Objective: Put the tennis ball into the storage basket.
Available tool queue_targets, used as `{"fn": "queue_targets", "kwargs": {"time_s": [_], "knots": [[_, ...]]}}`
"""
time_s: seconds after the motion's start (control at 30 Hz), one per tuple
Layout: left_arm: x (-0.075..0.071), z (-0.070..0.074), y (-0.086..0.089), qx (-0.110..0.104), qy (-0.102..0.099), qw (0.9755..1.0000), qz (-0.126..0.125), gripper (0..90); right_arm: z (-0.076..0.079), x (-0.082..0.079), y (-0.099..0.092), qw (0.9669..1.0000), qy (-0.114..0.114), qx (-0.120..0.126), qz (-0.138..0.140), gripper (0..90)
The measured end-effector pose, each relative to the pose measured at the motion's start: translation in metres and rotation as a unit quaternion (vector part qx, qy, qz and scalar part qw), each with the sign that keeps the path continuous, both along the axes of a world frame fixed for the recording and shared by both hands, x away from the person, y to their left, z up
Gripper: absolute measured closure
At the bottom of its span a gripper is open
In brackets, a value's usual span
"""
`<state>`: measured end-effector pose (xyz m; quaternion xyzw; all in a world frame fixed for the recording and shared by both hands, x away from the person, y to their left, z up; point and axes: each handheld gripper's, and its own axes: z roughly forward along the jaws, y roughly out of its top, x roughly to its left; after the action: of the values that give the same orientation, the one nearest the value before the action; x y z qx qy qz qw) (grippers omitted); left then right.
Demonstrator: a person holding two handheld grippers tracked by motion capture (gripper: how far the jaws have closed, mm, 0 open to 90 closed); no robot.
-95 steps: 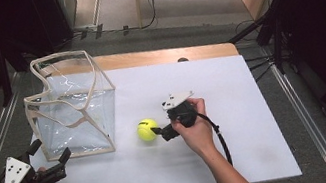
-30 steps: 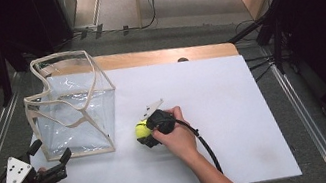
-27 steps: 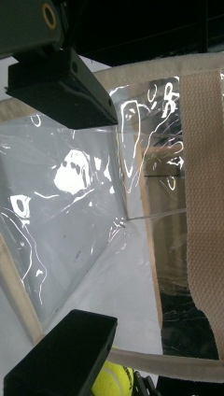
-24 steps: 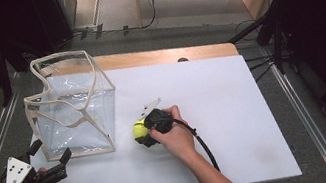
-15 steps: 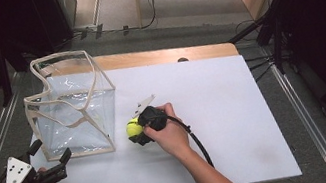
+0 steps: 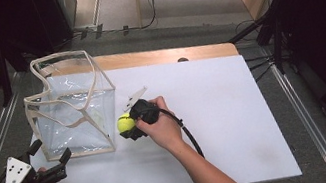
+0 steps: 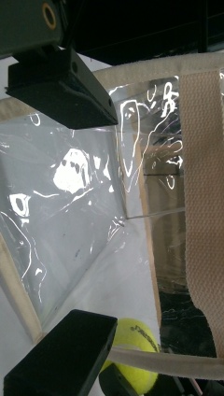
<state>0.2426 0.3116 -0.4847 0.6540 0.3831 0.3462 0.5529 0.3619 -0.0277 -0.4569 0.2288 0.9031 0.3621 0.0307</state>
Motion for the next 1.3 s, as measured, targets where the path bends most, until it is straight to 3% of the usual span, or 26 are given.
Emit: {"fn": "queue_targets", "kwargs": {"time_s": [1.3], "knots": [[0.000, 0.001, 0.002, -0.011, 0.001, 0.9999, -0.003, 5.4, 0.063, 0.019, 0.011, 0.9990, -0.033, 0.022, 0.021, 23.9]]}}
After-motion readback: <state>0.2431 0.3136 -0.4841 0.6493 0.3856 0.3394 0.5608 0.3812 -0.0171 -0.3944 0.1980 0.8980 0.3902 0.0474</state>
